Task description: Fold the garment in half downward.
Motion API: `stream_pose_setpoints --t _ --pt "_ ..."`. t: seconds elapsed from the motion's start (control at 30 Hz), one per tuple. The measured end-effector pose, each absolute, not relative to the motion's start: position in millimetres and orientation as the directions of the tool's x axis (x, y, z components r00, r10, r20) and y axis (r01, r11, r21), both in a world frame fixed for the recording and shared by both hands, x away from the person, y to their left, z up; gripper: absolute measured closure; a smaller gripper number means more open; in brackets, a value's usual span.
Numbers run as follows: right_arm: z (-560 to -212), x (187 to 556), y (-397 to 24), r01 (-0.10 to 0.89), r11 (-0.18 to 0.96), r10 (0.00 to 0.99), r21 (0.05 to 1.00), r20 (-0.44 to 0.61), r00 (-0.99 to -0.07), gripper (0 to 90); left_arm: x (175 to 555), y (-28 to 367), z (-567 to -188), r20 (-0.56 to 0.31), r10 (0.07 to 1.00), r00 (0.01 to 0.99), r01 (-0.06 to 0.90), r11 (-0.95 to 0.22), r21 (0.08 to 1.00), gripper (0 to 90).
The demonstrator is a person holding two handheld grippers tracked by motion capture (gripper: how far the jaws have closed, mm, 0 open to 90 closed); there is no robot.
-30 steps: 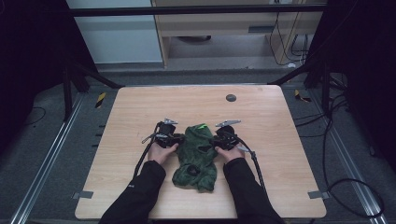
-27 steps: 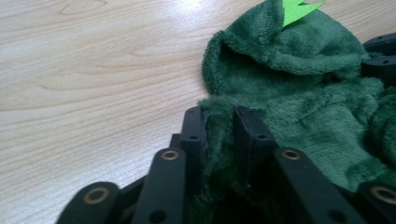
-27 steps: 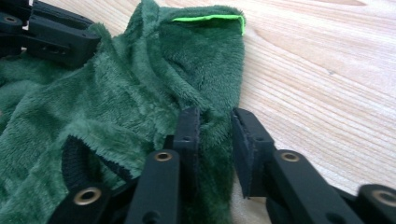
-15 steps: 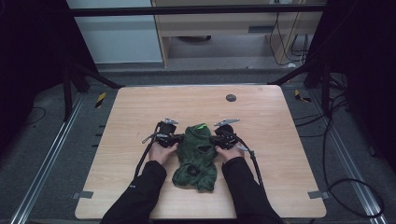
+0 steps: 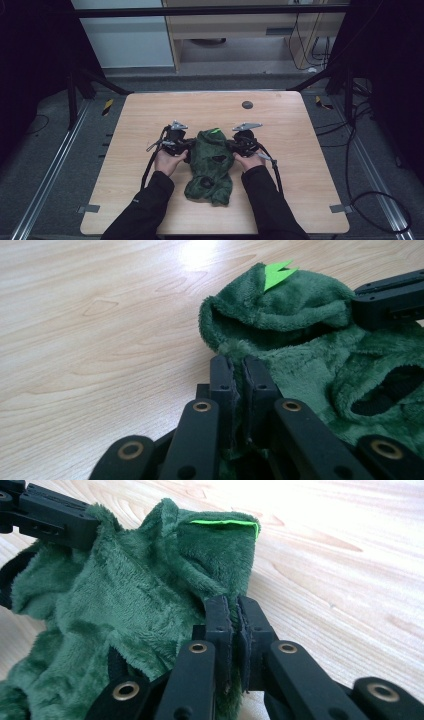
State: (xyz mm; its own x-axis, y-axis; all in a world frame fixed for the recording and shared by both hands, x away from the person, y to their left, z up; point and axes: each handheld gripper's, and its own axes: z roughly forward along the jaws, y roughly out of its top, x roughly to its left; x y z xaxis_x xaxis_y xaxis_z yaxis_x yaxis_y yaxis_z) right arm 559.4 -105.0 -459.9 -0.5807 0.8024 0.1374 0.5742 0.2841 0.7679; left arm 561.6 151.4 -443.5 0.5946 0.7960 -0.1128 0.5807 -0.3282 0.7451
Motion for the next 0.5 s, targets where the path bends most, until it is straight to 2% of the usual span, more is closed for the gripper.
stream_pose_setpoints --t 0.5 --pt "-430.0 536.1 -110.1 0.491 0.296 0.762 0.82 0.108 -0.639 85.3 533.8 158.4 -418.1 -0.095 0.762 0.641 0.521 -0.342 0.782 85.1"
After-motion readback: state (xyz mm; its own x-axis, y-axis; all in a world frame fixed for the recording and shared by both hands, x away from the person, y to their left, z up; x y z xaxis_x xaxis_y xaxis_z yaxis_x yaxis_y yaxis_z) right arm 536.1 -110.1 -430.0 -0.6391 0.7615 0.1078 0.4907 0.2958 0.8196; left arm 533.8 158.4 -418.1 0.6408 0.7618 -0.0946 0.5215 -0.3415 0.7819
